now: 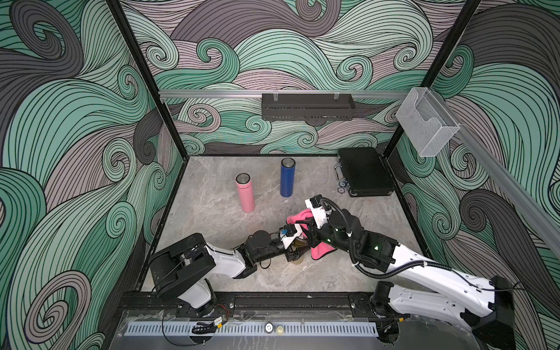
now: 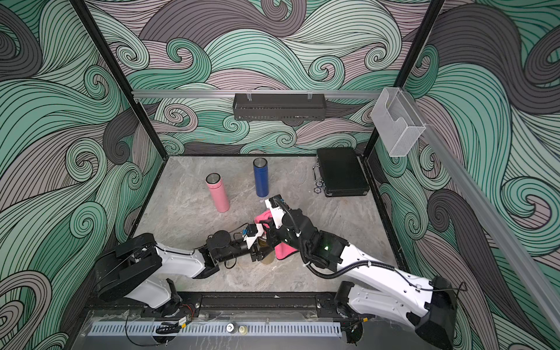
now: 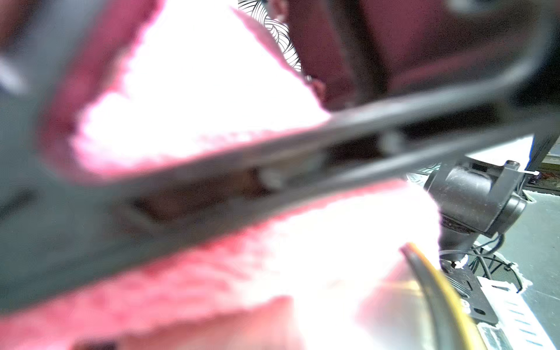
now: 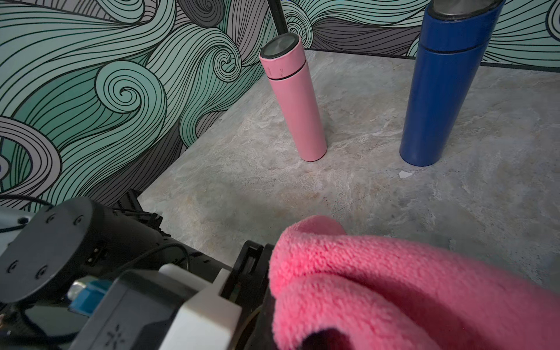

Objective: Wipe the surface of the thermos
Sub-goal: Wipe the dirt from the surface of the thermos.

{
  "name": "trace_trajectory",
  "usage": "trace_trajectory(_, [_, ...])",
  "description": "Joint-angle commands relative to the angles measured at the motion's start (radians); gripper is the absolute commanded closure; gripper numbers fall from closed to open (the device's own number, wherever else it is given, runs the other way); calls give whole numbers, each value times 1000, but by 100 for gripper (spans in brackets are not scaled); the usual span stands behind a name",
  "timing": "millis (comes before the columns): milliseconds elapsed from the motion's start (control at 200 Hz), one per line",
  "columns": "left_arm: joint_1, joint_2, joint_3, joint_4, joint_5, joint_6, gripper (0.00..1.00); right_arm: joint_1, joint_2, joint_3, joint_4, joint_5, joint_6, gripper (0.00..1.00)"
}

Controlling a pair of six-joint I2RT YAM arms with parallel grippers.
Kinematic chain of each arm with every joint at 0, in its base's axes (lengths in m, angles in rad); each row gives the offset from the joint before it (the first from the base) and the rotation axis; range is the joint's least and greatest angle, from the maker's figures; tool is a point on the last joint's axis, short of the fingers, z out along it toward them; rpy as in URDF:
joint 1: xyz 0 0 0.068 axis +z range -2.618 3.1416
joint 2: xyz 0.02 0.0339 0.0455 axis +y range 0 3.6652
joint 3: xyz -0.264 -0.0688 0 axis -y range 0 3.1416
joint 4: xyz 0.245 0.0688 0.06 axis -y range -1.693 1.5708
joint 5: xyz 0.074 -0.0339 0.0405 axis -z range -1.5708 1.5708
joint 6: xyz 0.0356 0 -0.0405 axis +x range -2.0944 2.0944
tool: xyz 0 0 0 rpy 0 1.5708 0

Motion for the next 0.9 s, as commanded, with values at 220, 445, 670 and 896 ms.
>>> trace_trajectory(220, [-15,-37,24,59,43,61,100,17,-84,-98,-309,26,48,100])
trace_trajectory(445, [-13,-39,22,67,42,58,100,124,-95,-82,-267,52,58,100])
trace_trajectory(670, [-13,-37,29,60,54,55,100,98,52,-29,-194,34,27,100])
trace_trajectory(896, [-11,-41,18,70,44,55,100,-28,2,-99,-182,-40,55,100])
